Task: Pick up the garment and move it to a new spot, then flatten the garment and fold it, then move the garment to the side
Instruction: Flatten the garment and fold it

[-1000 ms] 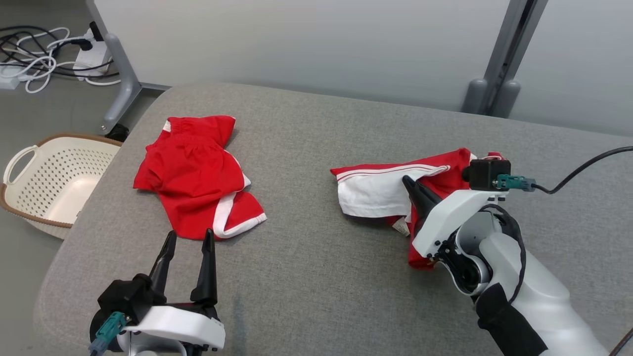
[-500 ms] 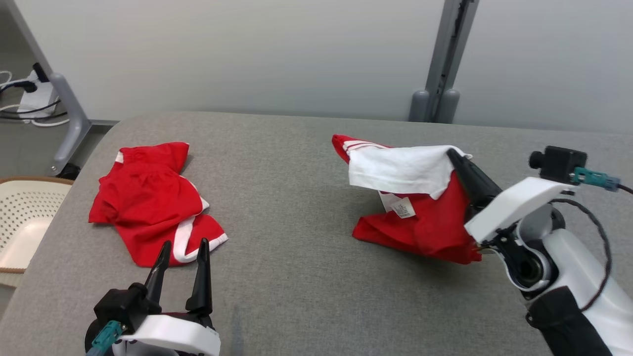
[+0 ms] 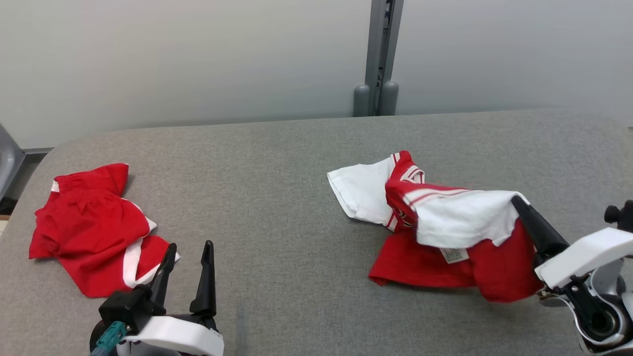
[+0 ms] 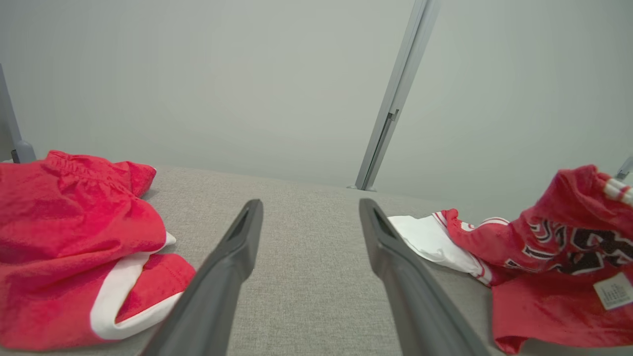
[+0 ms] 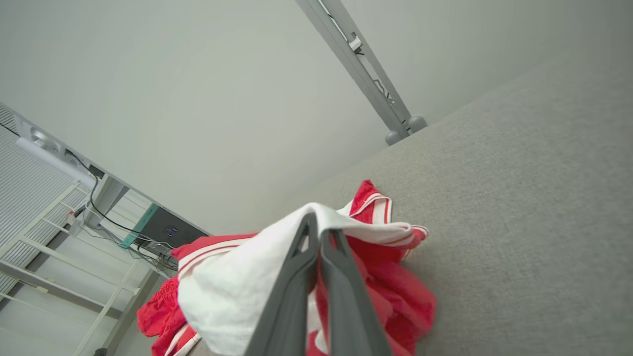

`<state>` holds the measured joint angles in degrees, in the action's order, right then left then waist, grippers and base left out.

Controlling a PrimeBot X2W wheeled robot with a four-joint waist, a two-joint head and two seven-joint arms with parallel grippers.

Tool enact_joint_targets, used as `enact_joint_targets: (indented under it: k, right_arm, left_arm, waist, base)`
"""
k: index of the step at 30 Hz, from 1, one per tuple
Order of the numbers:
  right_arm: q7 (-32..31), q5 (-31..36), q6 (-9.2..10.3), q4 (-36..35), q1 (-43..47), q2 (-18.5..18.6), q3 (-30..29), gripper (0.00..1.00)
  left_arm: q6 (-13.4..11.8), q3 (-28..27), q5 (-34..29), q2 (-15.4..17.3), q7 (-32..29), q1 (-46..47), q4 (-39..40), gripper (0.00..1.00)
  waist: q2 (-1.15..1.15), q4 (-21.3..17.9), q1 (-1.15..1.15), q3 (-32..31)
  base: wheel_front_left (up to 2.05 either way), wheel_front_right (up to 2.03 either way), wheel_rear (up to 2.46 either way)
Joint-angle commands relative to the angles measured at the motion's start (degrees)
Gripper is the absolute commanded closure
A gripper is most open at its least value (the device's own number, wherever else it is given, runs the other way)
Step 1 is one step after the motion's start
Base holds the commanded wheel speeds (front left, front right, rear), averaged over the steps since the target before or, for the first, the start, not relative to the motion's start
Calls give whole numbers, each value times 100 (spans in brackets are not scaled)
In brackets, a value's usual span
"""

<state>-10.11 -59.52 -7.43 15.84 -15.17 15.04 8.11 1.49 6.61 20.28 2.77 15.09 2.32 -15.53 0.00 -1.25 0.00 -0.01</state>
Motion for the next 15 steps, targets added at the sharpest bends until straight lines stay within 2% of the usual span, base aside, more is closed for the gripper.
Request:
enact_joint_targets:
  k: [1, 11, 13, 14, 15]
  right_arm:
    - [-50, 120, -11, 25, 159, 0, -179, 100]
    - [-255, 823, -11, 449, 453, -173, -1051, 100]
    - [-205, 1109, -11, 549, 431, -154, -1146, 82]
    - [-158, 1298, -11, 606, 408, -138, -1192, 66]
    - [-158, 1298, -11, 606, 408, -138, -1192, 66]
  left_arm:
    - [1, -17, -12, 22, 11, 66, -16, 0]
    - [34, 65, -13, 23, 11, 155, -84, 0]
    - [42, 77, -28, 19, 11, 180, -98, 0]
    - [41, 78, -31, 21, 11, 193, -103, 0]
    - [41, 78, -31, 21, 11, 193, -103, 0]
  waist:
    - [0, -88, 0, 9]
    - [0, -100, 0, 90]
    - [0, -68, 0, 115]
    - [0, -51, 0, 127]
    - [0, -51, 0, 127]
  base:
    - [0, 0, 0]
    - [0, 0, 0]
    - [0, 0, 0]
    - [0, 0, 0]
    - [0, 0, 0]
